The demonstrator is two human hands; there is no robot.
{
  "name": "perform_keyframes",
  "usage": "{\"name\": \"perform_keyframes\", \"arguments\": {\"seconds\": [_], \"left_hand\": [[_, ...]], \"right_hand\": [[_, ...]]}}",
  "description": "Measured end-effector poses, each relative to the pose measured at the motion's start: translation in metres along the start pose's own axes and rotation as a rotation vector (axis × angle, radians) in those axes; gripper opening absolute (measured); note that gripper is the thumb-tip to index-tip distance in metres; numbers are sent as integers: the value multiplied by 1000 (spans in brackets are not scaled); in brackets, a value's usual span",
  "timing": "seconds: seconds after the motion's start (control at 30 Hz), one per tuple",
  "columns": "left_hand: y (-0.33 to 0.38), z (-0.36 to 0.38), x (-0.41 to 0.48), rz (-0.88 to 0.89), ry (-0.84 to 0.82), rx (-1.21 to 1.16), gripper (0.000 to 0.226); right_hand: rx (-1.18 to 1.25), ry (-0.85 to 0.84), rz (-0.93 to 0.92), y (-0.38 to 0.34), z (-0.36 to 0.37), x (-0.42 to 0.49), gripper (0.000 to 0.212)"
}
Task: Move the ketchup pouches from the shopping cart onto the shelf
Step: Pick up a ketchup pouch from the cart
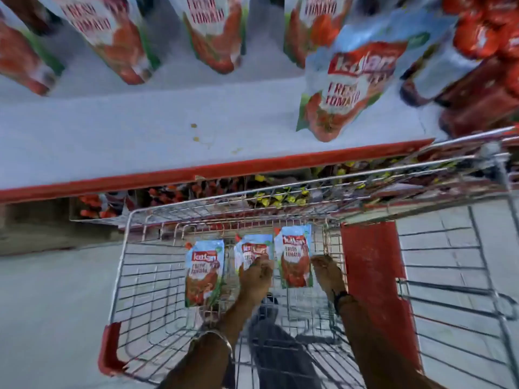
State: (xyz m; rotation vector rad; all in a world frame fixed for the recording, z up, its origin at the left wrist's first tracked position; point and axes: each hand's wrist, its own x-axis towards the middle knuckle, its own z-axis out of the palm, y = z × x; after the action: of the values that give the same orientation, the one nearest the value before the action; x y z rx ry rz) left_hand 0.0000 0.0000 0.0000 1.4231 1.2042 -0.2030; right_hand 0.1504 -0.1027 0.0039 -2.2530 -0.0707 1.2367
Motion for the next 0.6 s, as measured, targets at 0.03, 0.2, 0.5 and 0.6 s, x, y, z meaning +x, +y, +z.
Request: {"name": "perform_keyframes", "arguments": {"seconds": [0.03, 0.2, 0.5, 0.6], "left_hand": [[-6, 7, 11, -12, 10, 8, 27], [-11, 30, 52, -202, -18, 49, 37], [-9, 67, 108, -291, 60, 15, 30], [-12, 69, 110, -278, 86, 14, 27]], "right_hand": [[-55, -2, 12, 0, 3, 6, 33], [109, -130, 140, 21, 21, 56, 15], [304, -160, 87, 42, 31, 100, 19], [424, -96, 108, 52, 37, 102, 29]]}}
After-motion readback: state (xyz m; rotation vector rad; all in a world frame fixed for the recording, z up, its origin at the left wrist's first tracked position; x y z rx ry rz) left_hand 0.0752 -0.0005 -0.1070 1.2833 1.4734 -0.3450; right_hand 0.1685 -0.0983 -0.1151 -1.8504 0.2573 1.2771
